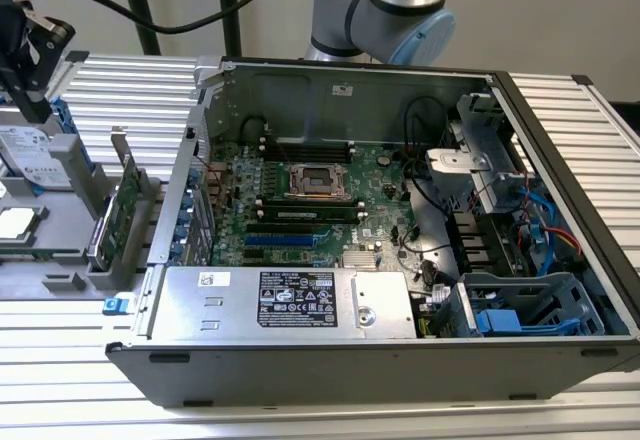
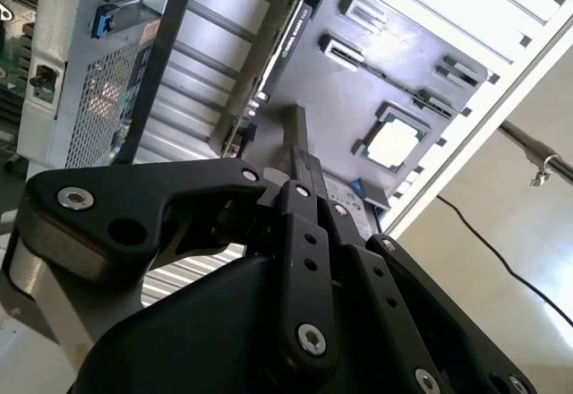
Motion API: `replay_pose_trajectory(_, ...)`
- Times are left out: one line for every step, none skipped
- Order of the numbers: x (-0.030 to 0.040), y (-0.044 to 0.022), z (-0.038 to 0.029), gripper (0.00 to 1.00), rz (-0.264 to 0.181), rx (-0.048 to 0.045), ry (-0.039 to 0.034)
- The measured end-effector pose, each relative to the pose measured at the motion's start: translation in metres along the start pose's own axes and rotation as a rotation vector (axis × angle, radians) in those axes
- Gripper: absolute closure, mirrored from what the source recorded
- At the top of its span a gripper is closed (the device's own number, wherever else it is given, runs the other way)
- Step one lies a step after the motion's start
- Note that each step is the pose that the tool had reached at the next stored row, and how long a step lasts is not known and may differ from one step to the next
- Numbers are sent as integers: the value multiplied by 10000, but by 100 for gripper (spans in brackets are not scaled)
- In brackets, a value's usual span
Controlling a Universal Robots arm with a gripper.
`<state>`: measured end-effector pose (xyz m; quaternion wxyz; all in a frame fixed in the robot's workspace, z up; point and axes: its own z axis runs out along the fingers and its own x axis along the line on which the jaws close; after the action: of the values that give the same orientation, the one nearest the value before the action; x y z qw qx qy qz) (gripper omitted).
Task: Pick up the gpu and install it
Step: 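Reach for the gpu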
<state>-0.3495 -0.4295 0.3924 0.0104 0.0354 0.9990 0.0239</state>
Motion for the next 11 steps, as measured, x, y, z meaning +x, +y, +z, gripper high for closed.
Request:
replay_pose_trajectory(4, -3, 0, 100, -1, 0, 1)
replay_pose_trajectory(8, -4, -1, 100, 0, 0, 1)
replay_pose_trajectory(13, -7, -1, 100, 0, 1, 1)
replay_pose_trajectory(17, -9, -1, 100, 0, 0, 0)
replay_pose_trajectory(22, -11, -1, 100, 0, 0, 0)
replay_pose_trajectory(26, -13, -1, 100, 0, -1, 0)
replay_pose_trajectory(30, -15, -1, 100, 0, 0, 0)
replay_pose_trajectory(34, -17, -2, 100, 0, 0, 1)
replay_pose_trajectory(39, -19, -2, 100, 0, 0, 1)
replay_pose_trajectory(43, -22, -2, 100, 0, 0, 0)
replay_pose_trajectory(47, -24, -2, 100, 0, 0, 1)
